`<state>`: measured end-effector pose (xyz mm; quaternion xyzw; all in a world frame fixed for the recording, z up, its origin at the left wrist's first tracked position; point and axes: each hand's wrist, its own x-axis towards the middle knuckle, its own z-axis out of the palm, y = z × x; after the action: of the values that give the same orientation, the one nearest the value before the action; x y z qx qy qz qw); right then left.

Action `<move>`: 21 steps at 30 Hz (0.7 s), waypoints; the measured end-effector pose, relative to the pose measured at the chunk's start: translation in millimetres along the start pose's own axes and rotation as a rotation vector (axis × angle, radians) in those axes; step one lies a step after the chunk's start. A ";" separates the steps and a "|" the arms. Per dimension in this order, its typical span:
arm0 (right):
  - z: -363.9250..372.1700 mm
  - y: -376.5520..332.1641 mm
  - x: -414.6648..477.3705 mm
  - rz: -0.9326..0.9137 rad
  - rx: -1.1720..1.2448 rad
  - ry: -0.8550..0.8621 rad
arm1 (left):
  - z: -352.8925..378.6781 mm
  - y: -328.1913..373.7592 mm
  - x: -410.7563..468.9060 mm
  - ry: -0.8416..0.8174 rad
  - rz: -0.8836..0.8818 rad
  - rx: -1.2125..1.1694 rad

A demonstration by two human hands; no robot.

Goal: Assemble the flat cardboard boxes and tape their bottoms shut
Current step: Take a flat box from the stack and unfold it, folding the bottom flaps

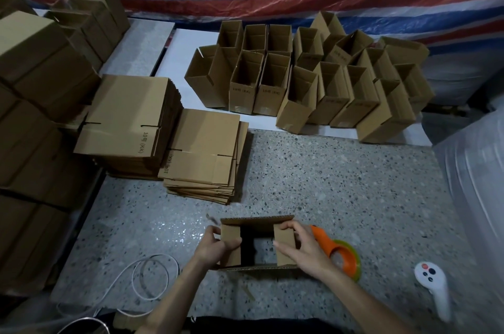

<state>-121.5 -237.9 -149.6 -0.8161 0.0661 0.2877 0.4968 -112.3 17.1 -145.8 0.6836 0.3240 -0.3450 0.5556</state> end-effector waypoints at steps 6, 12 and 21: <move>-1.9 32.0 -18.6 -0.036 0.034 -0.186 | 0.2 -6.7 -2.8 -0.012 0.044 -0.052; 13.4 31.4 -23.7 -0.105 -0.010 -0.012 | -2.8 -17.8 -4.7 -0.096 0.245 0.025; 11.0 30.3 -21.2 -0.173 0.051 0.073 | -1.2 -18.4 -1.3 -0.108 0.270 0.011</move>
<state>-155.4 -247.4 -165.4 -0.8158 0.0210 0.2119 0.5377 -128.1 21.3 -154.5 0.7044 0.1969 -0.3051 0.6098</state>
